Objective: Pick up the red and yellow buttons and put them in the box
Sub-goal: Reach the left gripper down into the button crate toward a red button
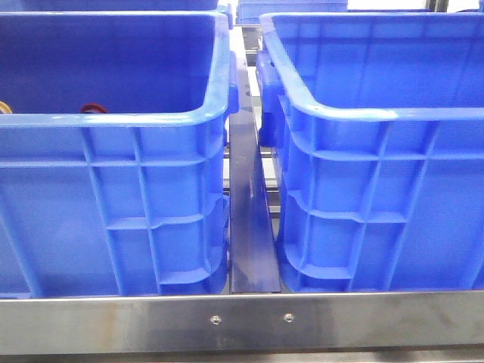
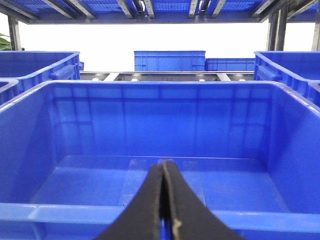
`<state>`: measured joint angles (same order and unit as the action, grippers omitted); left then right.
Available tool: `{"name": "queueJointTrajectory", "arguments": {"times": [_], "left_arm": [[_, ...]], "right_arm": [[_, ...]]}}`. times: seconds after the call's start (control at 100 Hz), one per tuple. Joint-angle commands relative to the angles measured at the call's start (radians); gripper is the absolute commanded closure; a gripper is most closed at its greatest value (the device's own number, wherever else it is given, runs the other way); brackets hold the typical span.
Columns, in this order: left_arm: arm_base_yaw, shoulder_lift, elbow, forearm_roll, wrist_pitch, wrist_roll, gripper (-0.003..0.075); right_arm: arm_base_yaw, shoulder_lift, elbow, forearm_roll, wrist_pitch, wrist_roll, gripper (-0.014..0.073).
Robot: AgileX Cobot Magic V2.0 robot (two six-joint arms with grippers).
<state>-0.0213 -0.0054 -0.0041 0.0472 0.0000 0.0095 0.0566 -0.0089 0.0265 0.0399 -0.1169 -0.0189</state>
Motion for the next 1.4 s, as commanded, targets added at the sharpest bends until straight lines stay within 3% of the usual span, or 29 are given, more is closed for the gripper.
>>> {"name": "queueJointTrajectory", "arguments": {"times": [0.0, 0.31, 0.48, 0.71, 1.02, 1.17, 1.39], "left_arm": [[0.0, -0.033, 0.048, -0.006, -0.085, -0.01, 0.0739], [0.0, -0.033, 0.042, -0.006, -0.089, -0.01, 0.0739], [0.0, -0.027, -0.04, -0.054, -0.049, -0.01, 0.0739], [0.0, 0.087, -0.295, -0.07, 0.201, -0.01, 0.0739], [0.0, 0.443, -0.705, -0.081, 0.575, -0.01, 0.0739], [0.0, 0.595, -0.84, -0.081, 0.646, -0.01, 0.0739], [0.0, 0.725, -0.892, -0.091, 0.636, -0.01, 0.0739]], "right_arm": [[0.002, -0.026, -0.019, -0.008, -0.081, -0.002, 0.0662], [0.002, -0.026, -0.019, -0.008, -0.081, -0.002, 0.0662], [0.002, -0.026, -0.019, -0.008, -0.081, -0.002, 0.0662], [0.002, -0.026, -0.019, -0.008, -0.081, -0.002, 0.0662], [0.002, -0.026, -0.019, -0.008, -0.081, -0.002, 0.0662], [0.002, -0.026, -0.019, -0.008, -0.081, -0.002, 0.0662], [0.002, -0.026, -0.019, -0.008, -0.081, -0.002, 0.0662]]}}
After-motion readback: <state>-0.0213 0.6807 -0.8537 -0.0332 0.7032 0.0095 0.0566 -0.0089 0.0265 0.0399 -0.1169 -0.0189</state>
